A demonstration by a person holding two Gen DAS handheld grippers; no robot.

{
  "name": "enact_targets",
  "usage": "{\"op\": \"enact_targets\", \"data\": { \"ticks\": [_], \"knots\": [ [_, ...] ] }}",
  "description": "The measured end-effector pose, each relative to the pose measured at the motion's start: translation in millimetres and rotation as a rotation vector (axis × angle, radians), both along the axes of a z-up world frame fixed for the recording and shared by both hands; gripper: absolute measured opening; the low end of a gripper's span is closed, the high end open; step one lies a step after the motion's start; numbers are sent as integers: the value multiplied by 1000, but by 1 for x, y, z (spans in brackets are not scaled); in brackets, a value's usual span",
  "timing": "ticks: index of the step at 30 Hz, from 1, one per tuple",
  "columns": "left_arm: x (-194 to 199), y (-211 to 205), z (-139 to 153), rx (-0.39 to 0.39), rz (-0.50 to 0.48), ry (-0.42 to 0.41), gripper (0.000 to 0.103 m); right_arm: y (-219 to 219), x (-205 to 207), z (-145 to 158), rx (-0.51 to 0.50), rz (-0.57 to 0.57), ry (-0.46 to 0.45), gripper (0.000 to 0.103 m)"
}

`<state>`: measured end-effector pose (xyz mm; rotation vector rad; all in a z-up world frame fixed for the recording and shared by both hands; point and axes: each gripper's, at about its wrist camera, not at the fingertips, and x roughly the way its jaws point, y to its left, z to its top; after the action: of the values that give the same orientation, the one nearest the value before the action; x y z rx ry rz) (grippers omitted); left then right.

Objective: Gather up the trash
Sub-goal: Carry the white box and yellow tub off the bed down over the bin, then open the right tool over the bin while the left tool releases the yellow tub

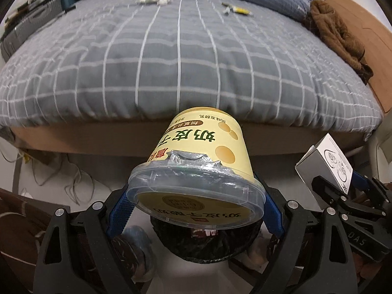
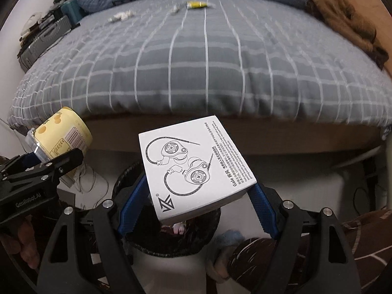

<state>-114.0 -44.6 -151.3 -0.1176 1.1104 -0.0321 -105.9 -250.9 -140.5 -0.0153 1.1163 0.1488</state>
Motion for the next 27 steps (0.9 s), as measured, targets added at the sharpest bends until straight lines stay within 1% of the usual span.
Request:
{"op": "enact_targets", "data": {
  "ticks": [4, 9, 11, 13, 17, 22, 27],
  "knots": [
    [5, -3, -21, 20, -10, 47, 86, -2, 6, -20, -15, -4, 66, 76],
    [12, -11, -44, 24, -26, 104, 86, -7, 10, -45, -39, -13, 128, 76],
    [15, -15, -54, 14, -32, 132, 86, -13, 11, -52, -46, -24, 147, 76],
    [19, -21, -62, -2, -43, 158, 86, -19, 10, -57, -56, -34, 156, 76],
    [24, -37, -76, 4, -84, 188, 86, -29, 11, -62, -72, -57, 161, 76],
    [28, -52, -87, 13, -125, 210, 86, -37, 15, -69, -92, -89, 165, 76],
    [31, -61, -96, 22, -152, 215, 86, -42, 17, -78, -84, -118, 182, 76]
  ]
}}
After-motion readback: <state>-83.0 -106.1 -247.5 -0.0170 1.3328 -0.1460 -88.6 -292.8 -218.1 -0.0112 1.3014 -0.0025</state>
